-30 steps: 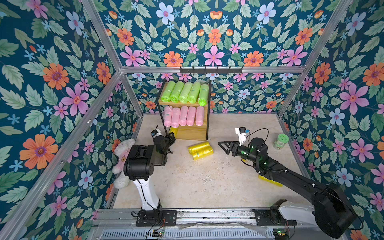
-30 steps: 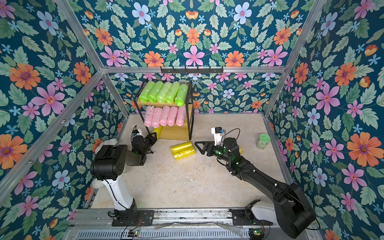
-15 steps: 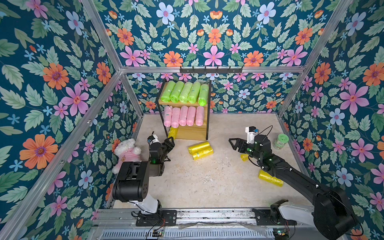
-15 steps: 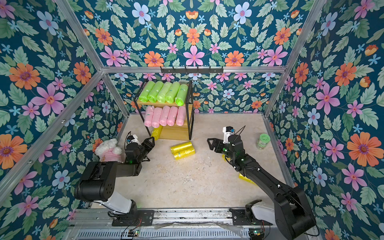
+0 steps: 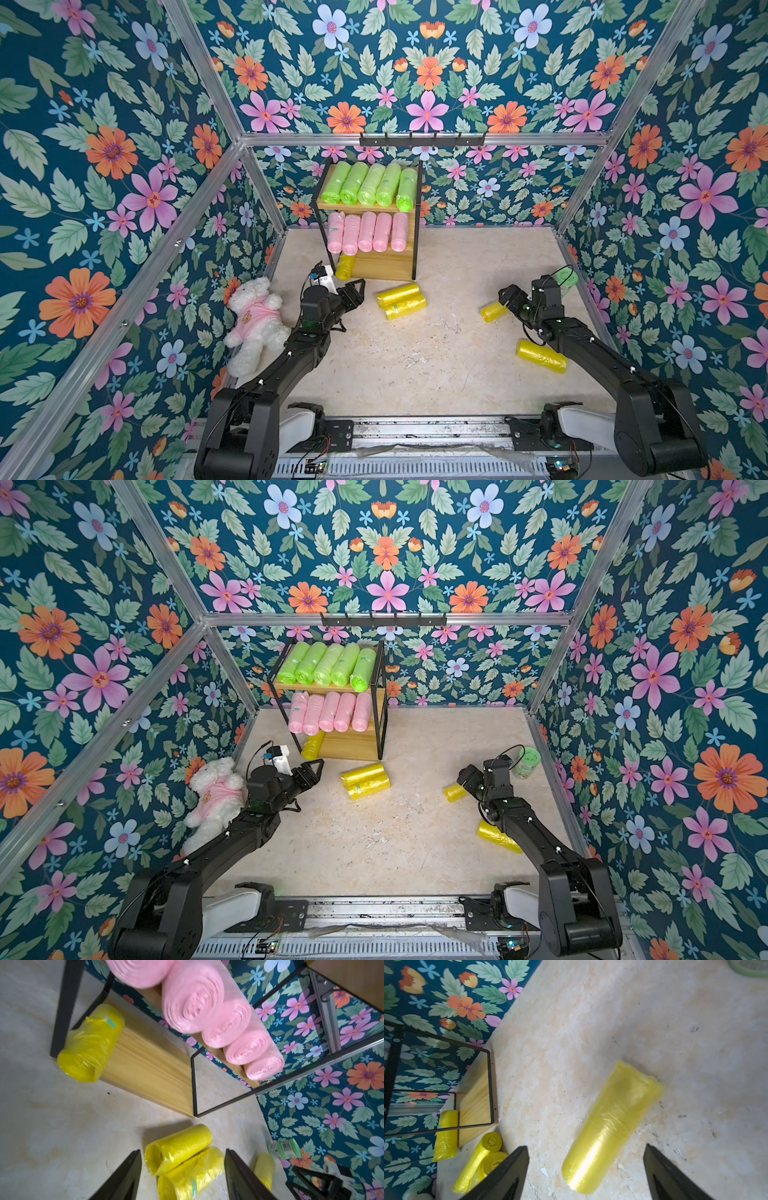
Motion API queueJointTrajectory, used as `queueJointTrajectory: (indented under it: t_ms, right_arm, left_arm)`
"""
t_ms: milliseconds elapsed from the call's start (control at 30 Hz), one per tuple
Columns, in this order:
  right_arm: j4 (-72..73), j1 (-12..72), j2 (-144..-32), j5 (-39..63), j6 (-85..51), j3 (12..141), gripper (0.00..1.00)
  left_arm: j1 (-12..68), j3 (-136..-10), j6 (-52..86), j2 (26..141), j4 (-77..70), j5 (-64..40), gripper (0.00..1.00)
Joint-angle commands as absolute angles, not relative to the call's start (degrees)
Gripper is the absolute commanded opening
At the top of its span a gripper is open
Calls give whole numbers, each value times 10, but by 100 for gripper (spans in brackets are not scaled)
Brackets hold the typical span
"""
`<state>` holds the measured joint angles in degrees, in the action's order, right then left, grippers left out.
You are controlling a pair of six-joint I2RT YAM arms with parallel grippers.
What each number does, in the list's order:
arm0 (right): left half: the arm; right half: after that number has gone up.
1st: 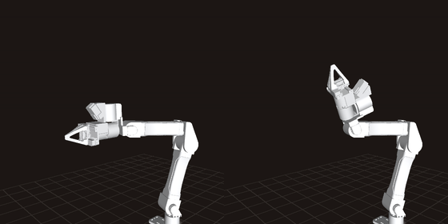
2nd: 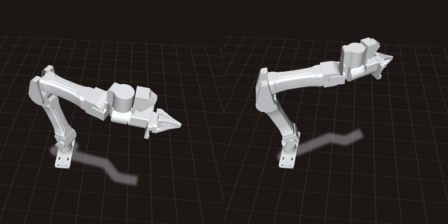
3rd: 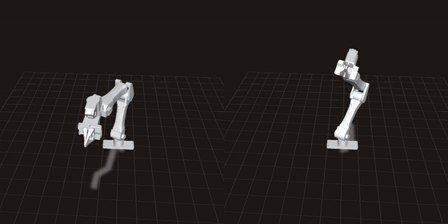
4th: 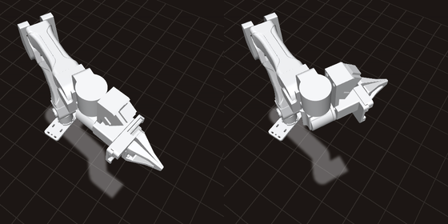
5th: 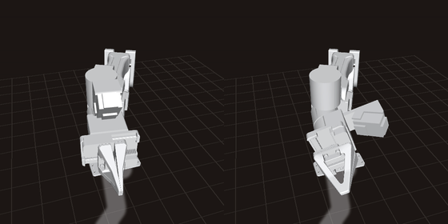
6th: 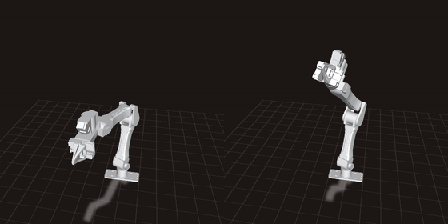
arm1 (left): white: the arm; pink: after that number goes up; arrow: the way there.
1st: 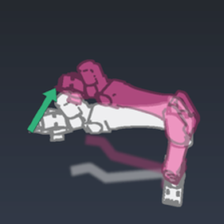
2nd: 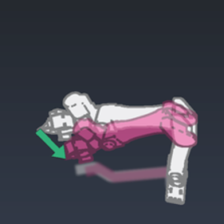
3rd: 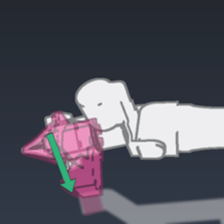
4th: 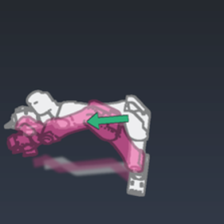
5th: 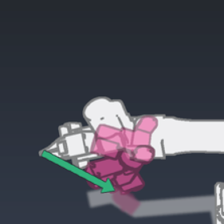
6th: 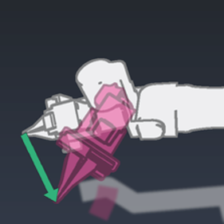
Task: Sort the rolls of trash bags by color and place them on the shelf
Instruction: Place the roll of trash bags on the shelf.
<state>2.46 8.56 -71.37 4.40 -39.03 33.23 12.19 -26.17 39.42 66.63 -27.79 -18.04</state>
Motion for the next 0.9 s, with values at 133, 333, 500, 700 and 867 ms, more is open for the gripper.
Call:
queueJointTrajectory:
  t_ms: [133,333,500,700,867]
  right_arm:
    - [86,79,-765,7,-455,330,91]
    - [125,75,-809,9,-487,330,89]
    - [175,74,-839,23,-521,317,81]
    - [206,74,-864,31,-541,311,71]
    - [234,74,-831,23,-557,289,52]
  left_arm:
    - [158,-266,377,666,-244,-175,68]
    - [177,-273,378,668,-243,-166,69]
    - [187,-278,381,669,-242,-164,68]
    - [198,-282,382,665,-235,-160,69]
    - [215,-278,387,653,-255,-155,68]
